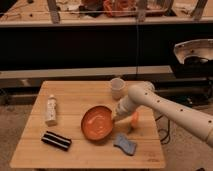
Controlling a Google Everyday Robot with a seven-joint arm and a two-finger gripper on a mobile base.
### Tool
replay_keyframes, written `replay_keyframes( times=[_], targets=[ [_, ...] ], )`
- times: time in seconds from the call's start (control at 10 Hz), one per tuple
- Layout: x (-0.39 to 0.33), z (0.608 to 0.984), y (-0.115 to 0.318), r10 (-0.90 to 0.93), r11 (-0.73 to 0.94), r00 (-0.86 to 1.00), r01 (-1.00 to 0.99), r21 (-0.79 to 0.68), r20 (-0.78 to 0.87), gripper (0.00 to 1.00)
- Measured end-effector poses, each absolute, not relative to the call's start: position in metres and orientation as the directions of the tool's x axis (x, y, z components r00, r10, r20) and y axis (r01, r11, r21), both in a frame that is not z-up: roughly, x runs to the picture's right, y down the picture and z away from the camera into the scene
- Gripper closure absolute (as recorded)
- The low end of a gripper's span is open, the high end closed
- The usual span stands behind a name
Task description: Drag the ceramic bowl in a circle
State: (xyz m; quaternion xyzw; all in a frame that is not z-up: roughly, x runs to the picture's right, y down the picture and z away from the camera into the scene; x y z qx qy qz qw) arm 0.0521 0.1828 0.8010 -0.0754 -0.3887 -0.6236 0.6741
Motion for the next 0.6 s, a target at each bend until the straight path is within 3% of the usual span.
replay_keyframes(
  times=[0.6],
  targets=[
    [-0.019,0.82,0.188,-0.787,0.203,-0.149,0.854,0.479,0.599,1.0]
  ],
)
